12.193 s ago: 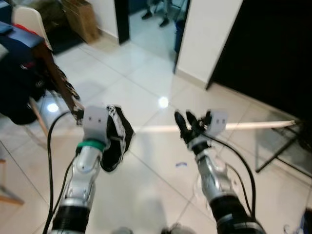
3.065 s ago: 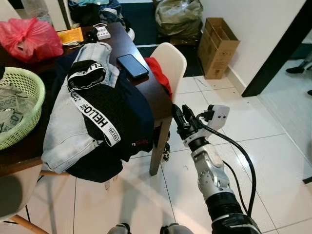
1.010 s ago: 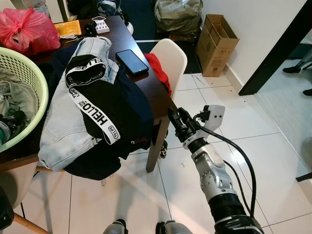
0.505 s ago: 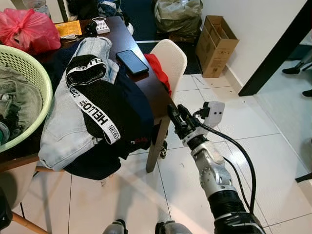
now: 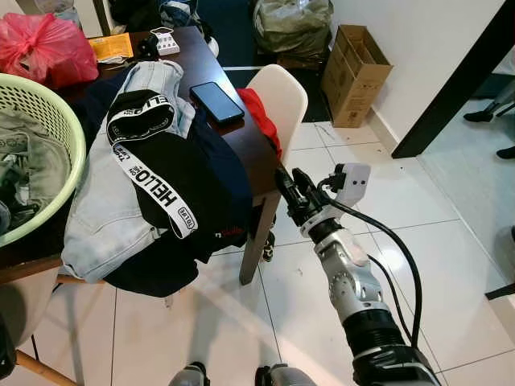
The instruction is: Hang hanger
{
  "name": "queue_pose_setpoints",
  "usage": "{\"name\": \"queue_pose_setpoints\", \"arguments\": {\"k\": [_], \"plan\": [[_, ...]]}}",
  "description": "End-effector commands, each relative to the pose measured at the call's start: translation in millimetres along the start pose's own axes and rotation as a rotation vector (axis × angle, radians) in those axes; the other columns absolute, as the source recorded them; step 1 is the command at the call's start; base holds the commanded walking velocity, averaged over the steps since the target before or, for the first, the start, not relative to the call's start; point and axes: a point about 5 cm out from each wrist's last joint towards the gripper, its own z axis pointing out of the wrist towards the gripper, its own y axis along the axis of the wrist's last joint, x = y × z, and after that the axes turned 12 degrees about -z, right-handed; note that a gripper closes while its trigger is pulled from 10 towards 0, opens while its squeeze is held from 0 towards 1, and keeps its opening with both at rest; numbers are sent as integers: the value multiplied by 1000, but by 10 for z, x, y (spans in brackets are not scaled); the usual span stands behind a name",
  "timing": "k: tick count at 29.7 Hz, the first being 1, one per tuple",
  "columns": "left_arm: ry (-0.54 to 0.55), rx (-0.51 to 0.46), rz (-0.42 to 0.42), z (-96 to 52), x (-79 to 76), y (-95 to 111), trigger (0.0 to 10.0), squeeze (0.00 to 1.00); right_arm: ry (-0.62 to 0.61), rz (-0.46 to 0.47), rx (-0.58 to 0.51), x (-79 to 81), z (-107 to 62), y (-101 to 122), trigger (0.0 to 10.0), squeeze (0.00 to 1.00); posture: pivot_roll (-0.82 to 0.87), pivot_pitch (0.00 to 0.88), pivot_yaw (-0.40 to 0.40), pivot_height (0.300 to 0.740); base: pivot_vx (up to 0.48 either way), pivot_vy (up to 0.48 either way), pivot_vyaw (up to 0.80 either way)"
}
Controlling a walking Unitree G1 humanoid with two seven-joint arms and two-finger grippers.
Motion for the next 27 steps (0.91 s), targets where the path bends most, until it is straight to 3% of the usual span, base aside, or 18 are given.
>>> {"name": "queue_pose_setpoints", "arguments": {"k": [1, 4, 5, 8, 9, 11, 16, 17, 18, 19, 20, 22, 24, 25, 27], "plan": [[-30, -88, -12, -18, -27, 129, 0, 0, -11, 6, 4, -28, -17, -10, 10000, 0, 63, 83, -58, 740, 0, 0, 0], [-92, -233, -29, -66, -139, 411, 0, 0, -21, 15, -4, -37, -22, -2, 10000, 0, 64, 84, -54, 740, 0, 0, 0], [-92, -233, -29, -66, -139, 411, 0, 0, -21, 15, -4, -37, -22, -2, 10000, 0, 64, 84, -54, 740, 0, 0, 0], [-156, -393, -60, -163, -285, 703, 0, 0, -29, 19, -9, -46, -30, -2, 10000, 0, 64, 83, -49, 740, 0, 0, 0], [-156, -393, -60, -163, -285, 703, 0, 0, -29, 19, -9, -46, -30, -2, 10000, 0, 64, 83, -49, 740, 0, 0, 0], [-210, -519, -105, -269, -404, 922, 0, 0, -35, 23, -13, -53, -35, -1, 10000, 0, 62, 83, -46, 740, 0, 0, 0], [-292, -663, -163, -416, -557, 1167, 0, 0, -41, 27, -20, -57, -40, 7, 10000, 0, 62, 83, -43, 740, 0, 0, 0], [-354, -748, -197, -534, -681, 1317, 0, 0, -44, 30, -27, -60, -43, 18, 10000, 0, 62, 84, -41, 740, 0, 0, 0], [-354, -748, -197, -534, -681, 1317, 0, 0, -44, 30, -27, -60, -43, 18, 10000, 0, 62, 84, -41, 740, 0, 0, 0], [-432, -812, -208, -666, -856, 1445, 0, 0, -49, 31, -40, -66, -43, 42, 10000, 0, 63, 85, -41, 740, 0, 0, 0], [-432, -812, -208, -666, -856, 1445, 0, 0, -49, 31, -40, -66, -43, 42, 10000, 0, 63, 85, -41, 740, 0, 0, 0], [-554, -875, -160, -889, -1203, 1571, 0, 0, -64, 19, -77, -77, -33, 126, 10000, 0, 64, 87, -40, 740, 0, 0, 0], [-554, -875, -160, -889, -1203, 1571, 0, 0, -64, 19, -77, -77, -33, 126, 10000, 0, 64, 87, -40, 740, 0, 0, 0], [-602, -863, -115, -957, -1379, 1565, 6431, 0, -73, 6, -96, -86, -22, 176, 10000, 0, 63, 87, -41, 740, 0, 0, 0], [-602, -863, -115, -957, -1379, 1565, 6431, 0, -73, 6, -96, -86, -22, 176, 10000, 0, 63, 87, -41, 740, 0, 0, 0]]}}
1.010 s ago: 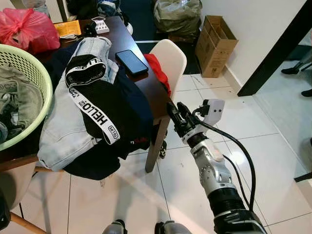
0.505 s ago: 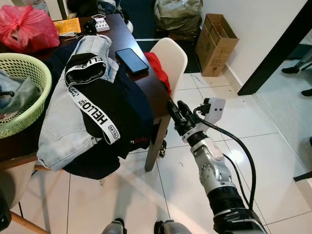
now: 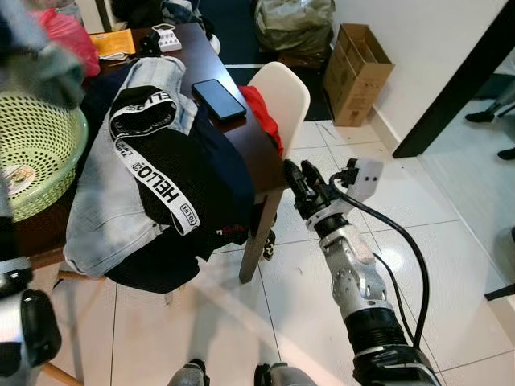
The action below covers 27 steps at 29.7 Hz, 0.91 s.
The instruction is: Hang hanger
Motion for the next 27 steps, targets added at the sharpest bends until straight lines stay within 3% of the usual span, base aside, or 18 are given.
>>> {"name": "queue_pose_setpoints", "arguments": {"k": [1, 2, 6, 7, 8, 9, 13, 20, 27], "plan": [[1, 12, 10, -6, -5, -7, 6431, 0, -27, -2, -6, -52, -34, 4, 10000, 0, 63, 87, -41, 740, 0, 0, 0], [-54, 30, 30, 20, -168, -30, 10000, 0, -36, -12, -21, -62, -20, 43, 10000, 0, 62, 84, -38, 740, 0, 0, 0], [-54, 30, 30, 20, -168, -30, 10000, 0, -36, -12, -21, -62, -20, 43, 10000, 0, 62, 84, -38, 740, 0, 0, 0], [-93, 53, 52, 42, -343, -80, 10000, 0, -49, -24, -39, -79, 7, 100, 10000, 0, 63, 79, -32, 740, 0, 0, 0], [-93, 53, 52, 42, -343, -80, 10000, 0, -49, -24, -39, -79, 7, 100, 10000, 0, 63, 79, -32, 740, 0, 0, 0], [-112, 68, 82, 23, -481, -154, 10000, 0, -64, -34, -64, -99, 39, 174, 10000, 0, 62, 75, -29, 740, 0, 0, 0], [-156, 90, 126, -20, -633, -247, 10000, 0, -80, -45, -98, -116, 79, 272, 10000, 0, 60, 71, -27, 740, 0, 0, -445], [-275, 80, 72, -52, -829, -169, 10000, 0, -99, -47, -112, -133, 80, 316, 10000, 0, 59, 55, -25, 740, 0, 0, -771], [-327, 94, 49, -78, -950, -169, 10000, 0, -131, -52, -116, -166, 70, 328, 10000, 0, 58, 48, -20, 740, 0, 0, -800]]}}
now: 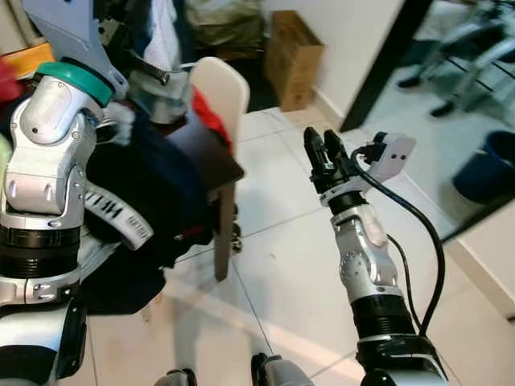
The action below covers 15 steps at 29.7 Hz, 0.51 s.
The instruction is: Hang hanger
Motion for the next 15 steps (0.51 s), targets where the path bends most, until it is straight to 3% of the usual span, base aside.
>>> {"name": "queue_pose_setpoints", "arguments": {"k": [1, 12, 15], "plan": [[-25, 13, -7, -11, -51, -9, 10000, 0, -23, -1, -1, -25, -35, -9, 10000, 0, 58, 48, -20, 740, 0, 0, -800], [-67, 55, -12, -16, -176, -110, 10000, 0, -77, -15, 16, -116, -79, -31, 10000, 0, 57, 45, -17, 740, 0, 0, -800], [-77, 73, -46, -14, -231, -174, 10000, 0, -92, -23, 23, -145, -90, -42, 10000, 0, 55, 46, -15, 740, 0, 0, -800]]}}
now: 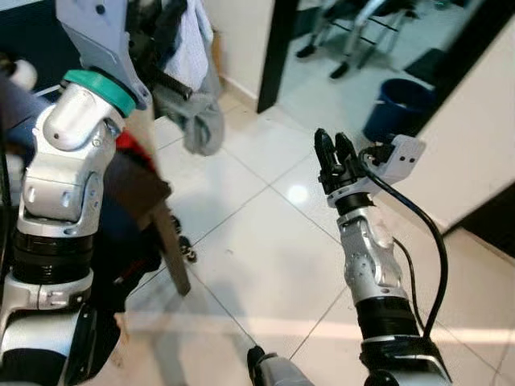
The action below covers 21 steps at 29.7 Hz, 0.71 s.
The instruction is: Hang hanger
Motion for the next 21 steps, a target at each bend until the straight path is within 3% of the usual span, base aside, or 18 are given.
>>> {"name": "queue_pose_setpoints", "arguments": {"k": [1, 3, 6, 7, 9, 10, 11, 13, 14, 15, 16, 20, 21], "plan": [[-5, 16, -7, -19, -17, -45, 10000, 0, -22, 2, 17, -27, -44, -48, 10000, 0, 55, 46, -15, 740, 0, 0, -800], [-1, 35, -18, -12, -33, -87, 10000, 0, -29, -3, 21, -40, -48, -55, 10000, 0, 53, 48, -12, 740, 0, 0, -800], [118, 300, -47, -55, 14, -560, 10000, 0, -93, -55, 111, -151, -104, -183, 10000, 0, 57, 56, -4, 740, 0, 0, -800], [118, 300, -47, -55, 14, -560, 10000, 0, -93, -55, 111, -151, -104, -183, 10000, 0, 57, 56, -4, 740, 0, 0, -800], [198, 419, -164, -164, -2, -905, 10000, 0, -133, -84, 177, -229, -185, -302, 10000, 0, 55, 61, 6, 740, 0, 0, -800], [198, 419, -164, -164, -2, -905, 10000, 0, -133, -84, 177, -229, -185, -302, 10000, 0, 55, 61, 6, 740, 0, 0, -800], [210, 465, -204, -230, -65, -1078, 10000, 0, -154, -100, 208, -274, -252, -367, 10000, 0, 48, 62, 20, 740, 0, 0, -800], [210, 465, -204, -230, -65, -1078, 10000, 0, -154, -100, 208, -274, -252, -367, 10000, 0, 48, 62, 20, 740, 0, 0, -800], [209, 506, -249, -295, -150, -1231, 10000, 0, -176, -114, 239, -319, -329, -429, 10000, 0, 43, 62, 34, 740, 0, 0, -800], [209, 506, -249, -295, -150, -1231, 10000, 0, -176, -114, 239, -319, -329, -429, 10000, 0, 43, 62, 34, 740, 0, 0, -800], [189, 589, -264, -421, -287, -1464, 10000, 0, -210, -139, 297, -391, -466, -538, 10000, 0, 36, 63, 48, 740, 0, 0, -800], [185, 608, -263, -446, -312, -1506, 10000, 0, -217, -144, 309, -404, -492, -558, 10000, 0, 36, 63, 48, 740, 0, 0, -800], [203, 670, -258, -601, -357, -1692, 10000, 0, -229, -158, 345, -437, -598, -647, 10000, 0, 23, 67, 92, 740, 0, 0, -800]]}}
